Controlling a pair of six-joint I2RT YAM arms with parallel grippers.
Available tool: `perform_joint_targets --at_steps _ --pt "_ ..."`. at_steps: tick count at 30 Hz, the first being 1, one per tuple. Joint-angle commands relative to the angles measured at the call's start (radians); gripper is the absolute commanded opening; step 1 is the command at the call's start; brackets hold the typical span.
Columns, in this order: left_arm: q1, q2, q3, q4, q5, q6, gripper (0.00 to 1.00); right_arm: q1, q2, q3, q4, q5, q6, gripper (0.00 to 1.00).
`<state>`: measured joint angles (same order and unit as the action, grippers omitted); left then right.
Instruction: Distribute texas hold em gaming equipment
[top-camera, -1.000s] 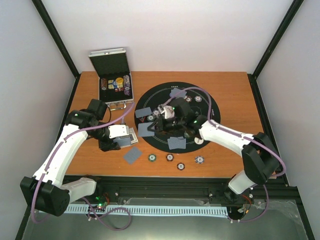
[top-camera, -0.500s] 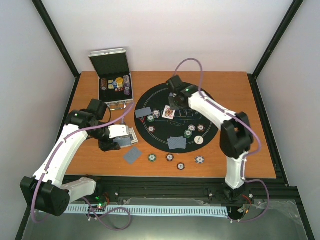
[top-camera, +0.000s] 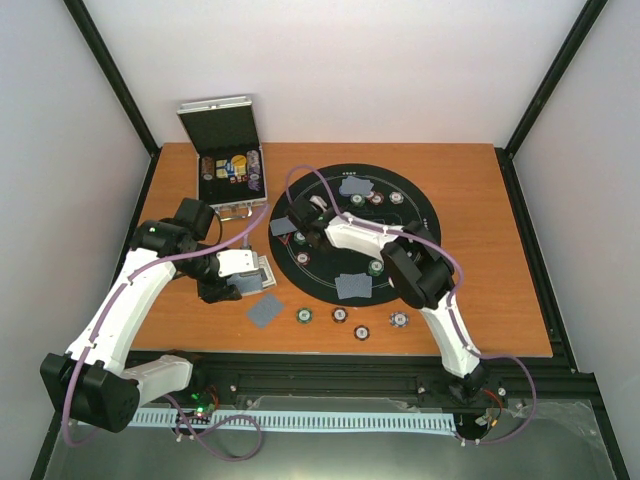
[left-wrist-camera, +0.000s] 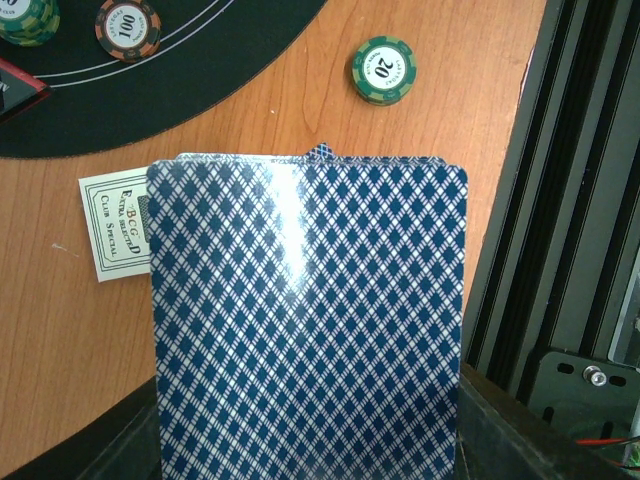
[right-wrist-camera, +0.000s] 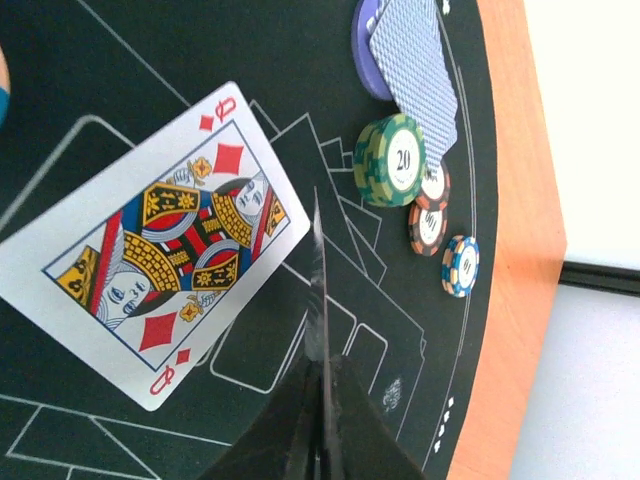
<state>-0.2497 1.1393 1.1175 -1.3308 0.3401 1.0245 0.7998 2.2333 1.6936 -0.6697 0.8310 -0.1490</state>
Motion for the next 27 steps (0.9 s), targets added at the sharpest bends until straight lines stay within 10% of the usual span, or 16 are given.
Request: perform_joint_targets --at_steps 1,10,27 --pt "0.001 -0.009 0.035 -0.018 0.019 0.01 0.01 -0.005 0.014 -0.036 0.042 0.054 -0.048 0.07" --pt "0.001 -0.001 0.047 -0.022 0.025 0.008 0.01 -0.001 -0.102 -0.117 0.019 -0.094 0.035 0.61" --pt "0.001 -0.009 0.068 -0.042 0.02 0.011 0.01 -0.063 -0.278 -0.255 -0.03 -0.254 0.187 0.7"
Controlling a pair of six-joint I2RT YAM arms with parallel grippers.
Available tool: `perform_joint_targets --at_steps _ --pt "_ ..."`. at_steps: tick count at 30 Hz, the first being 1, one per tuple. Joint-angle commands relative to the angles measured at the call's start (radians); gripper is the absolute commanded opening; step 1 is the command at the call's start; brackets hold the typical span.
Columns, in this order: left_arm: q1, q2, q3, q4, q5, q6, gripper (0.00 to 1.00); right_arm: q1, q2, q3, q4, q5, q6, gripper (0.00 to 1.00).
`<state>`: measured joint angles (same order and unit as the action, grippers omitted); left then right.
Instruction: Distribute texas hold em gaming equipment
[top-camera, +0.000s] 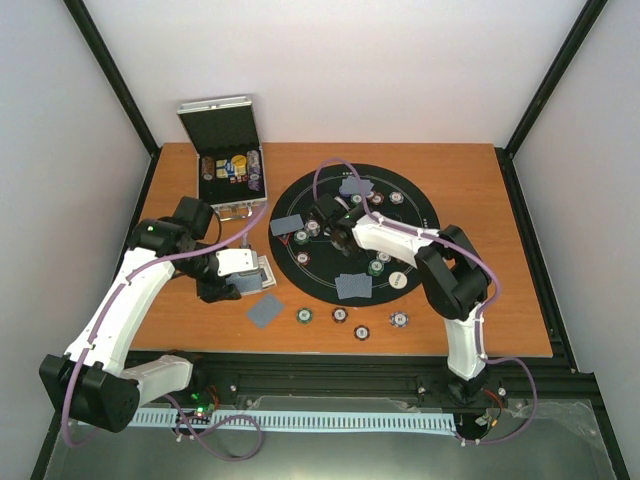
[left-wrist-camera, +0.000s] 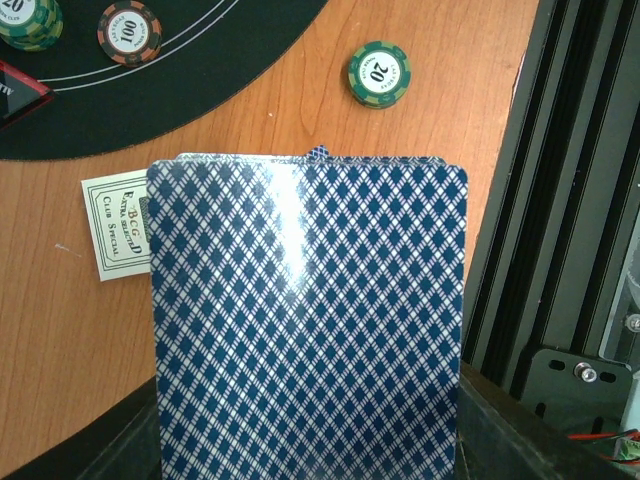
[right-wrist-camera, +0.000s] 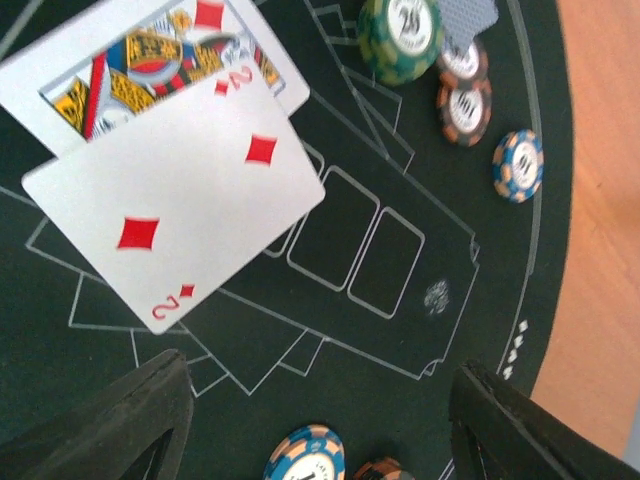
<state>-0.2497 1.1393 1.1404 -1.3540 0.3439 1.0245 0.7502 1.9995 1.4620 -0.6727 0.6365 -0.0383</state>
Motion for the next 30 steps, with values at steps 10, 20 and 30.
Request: perform_joint_targets --at_steps 10,20,30 --pt "0.001 0.0 0.05 -0.017 0.023 0.009 0.01 -0.016 -0.008 -0.069 0.008 -0.168 0.18 0.65" --pt "0.001 0.002 0.045 -0.012 0.016 0.015 0.01 -0.044 0.079 -0.04 0.035 -0.161 0.196 0.63" --pt "0.002 0.006 0.037 -0.016 0.006 0.019 0.01 -0.108 0.119 -0.011 0.041 -0.157 0.196 0.6"
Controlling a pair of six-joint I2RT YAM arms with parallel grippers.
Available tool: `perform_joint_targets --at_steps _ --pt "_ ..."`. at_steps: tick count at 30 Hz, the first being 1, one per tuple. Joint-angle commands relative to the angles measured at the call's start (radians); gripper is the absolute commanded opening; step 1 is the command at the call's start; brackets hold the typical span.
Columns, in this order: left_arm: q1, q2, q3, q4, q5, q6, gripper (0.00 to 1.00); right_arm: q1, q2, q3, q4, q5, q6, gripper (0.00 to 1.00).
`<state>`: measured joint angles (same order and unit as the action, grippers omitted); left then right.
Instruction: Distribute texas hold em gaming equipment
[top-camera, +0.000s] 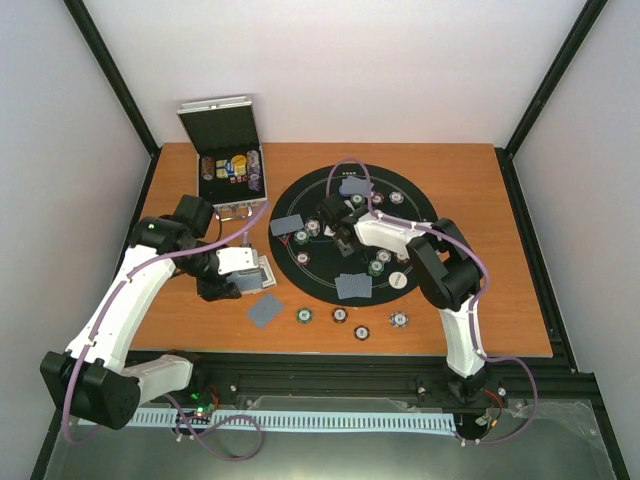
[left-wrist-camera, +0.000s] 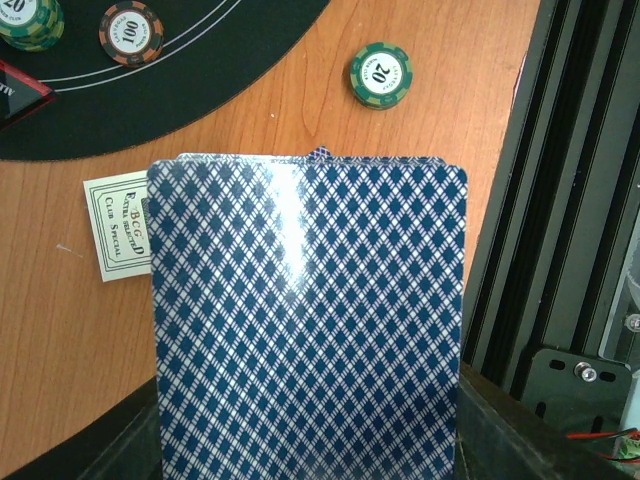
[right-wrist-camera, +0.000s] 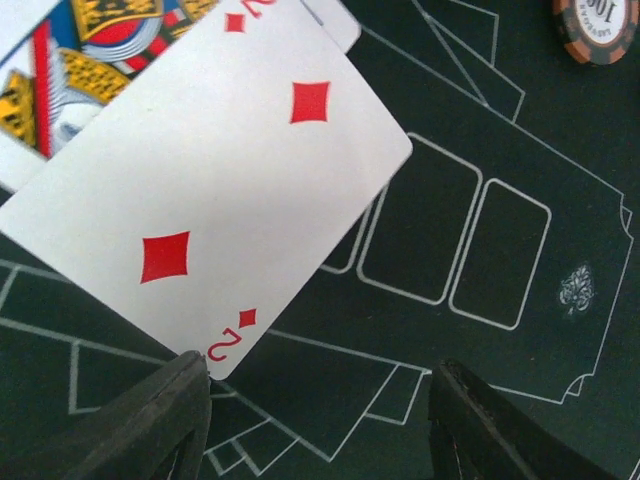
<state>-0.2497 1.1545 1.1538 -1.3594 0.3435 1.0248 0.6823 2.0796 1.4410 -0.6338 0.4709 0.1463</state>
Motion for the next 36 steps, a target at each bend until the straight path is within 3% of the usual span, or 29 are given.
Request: perform_joint_targets --at_steps 1,7,11,14,18,24,30,36 --pt "0.001 -0.01 0.023 -0.009 0.004 0.018 0.01 -0.048 0.039 0.012 0.002 0.005 0.01 0.59" --pt "0.001 -0.004 0.023 -0.01 0.009 0.016 0.01 -0.066 0.043 0.065 -0.014 -0.022 0.003 0.57" --pt "0.001 -0.007 0.02 -0.01 0.004 0.019 0.01 -0.066 -0.037 0.051 -0.006 -0.106 0.038 0.58" --pt "0.001 -0.003 0.02 -0.007 0.01 0.018 0.01 -0.066 -0.143 0.072 -0.03 -0.226 0.117 0.63" --pt "0.001 0.002 0.024 -0.006 0.016 0.015 0.02 -0.063 -0.298 0.081 -0.019 -0.512 0.262 0.75" --pt "0.001 -0.011 0.025 0.003 0.031 0.009 0.02 -0.036 -0.512 -0.169 0.254 -0.91 0.582 0.83" --pt "0.001 -0.016 0.025 -0.003 0.039 0.009 0.02 0.099 -0.618 -0.344 0.501 -0.986 0.78 0.86" --pt "0.001 -0.019 0.02 0.0 0.036 0.008 0.01 0.238 -0.586 -0.379 0.644 -1.006 0.886 0.86"
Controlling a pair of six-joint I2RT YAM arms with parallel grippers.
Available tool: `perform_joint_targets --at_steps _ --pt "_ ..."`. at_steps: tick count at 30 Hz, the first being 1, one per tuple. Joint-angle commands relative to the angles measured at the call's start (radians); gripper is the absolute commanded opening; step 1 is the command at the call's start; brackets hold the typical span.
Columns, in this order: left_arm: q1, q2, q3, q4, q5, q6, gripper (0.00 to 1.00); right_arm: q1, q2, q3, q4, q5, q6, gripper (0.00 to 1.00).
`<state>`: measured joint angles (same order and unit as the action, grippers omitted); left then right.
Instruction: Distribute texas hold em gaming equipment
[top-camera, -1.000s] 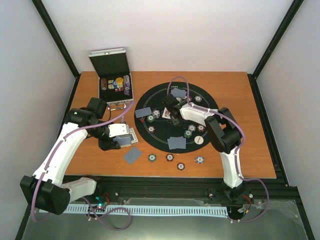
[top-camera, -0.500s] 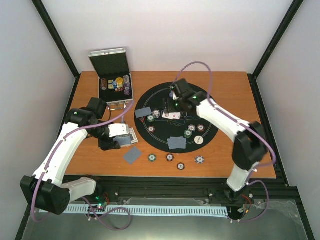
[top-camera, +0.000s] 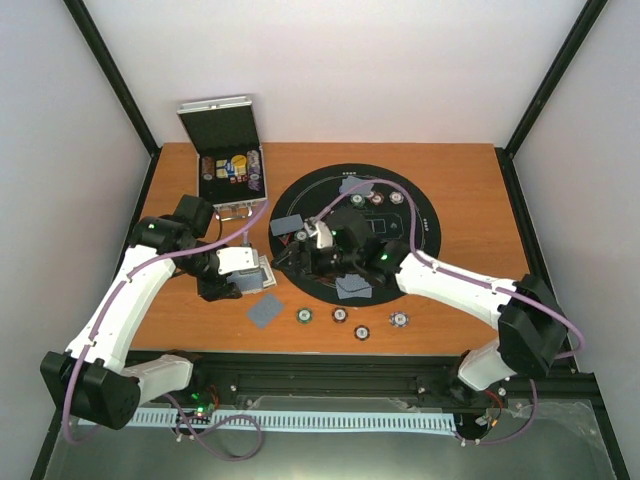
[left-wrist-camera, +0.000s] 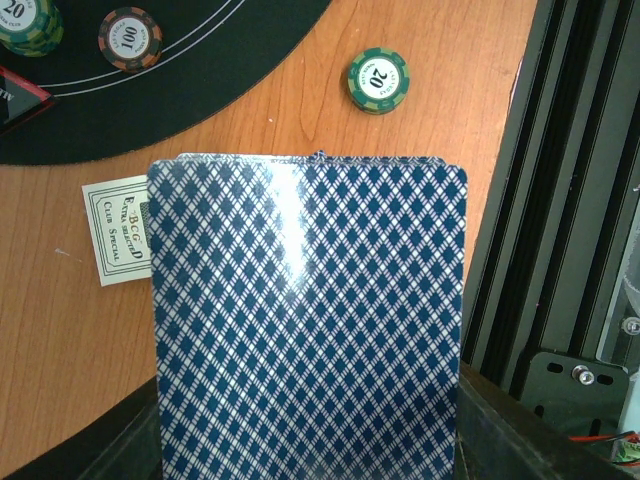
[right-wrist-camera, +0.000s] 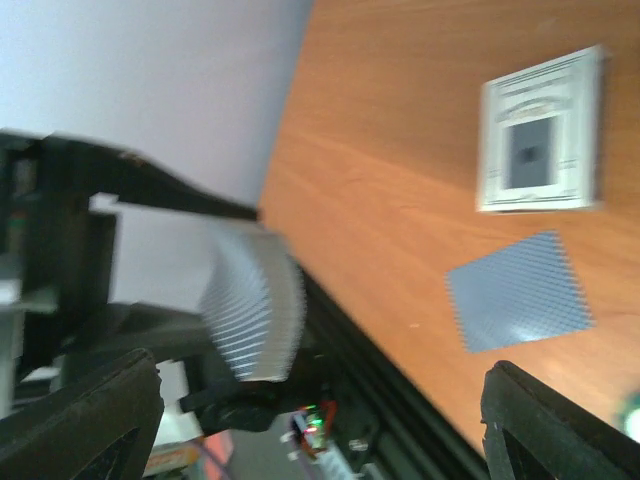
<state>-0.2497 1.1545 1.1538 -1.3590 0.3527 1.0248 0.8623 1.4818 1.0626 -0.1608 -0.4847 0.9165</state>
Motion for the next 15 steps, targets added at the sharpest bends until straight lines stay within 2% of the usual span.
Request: perform_joint_targets --at_steps 1,15 --pt "0.001 -0.02 0.019 0.0 0.026 0.008 0.01 0.072 0.02 -0.002 0.189 -0.051 0.127 0.86" --pt "0.001 -0.03 0.018 -0.002 0.031 0.007 0.01 0.187 0.119 -0.017 0.343 -0.046 0.213 0.85"
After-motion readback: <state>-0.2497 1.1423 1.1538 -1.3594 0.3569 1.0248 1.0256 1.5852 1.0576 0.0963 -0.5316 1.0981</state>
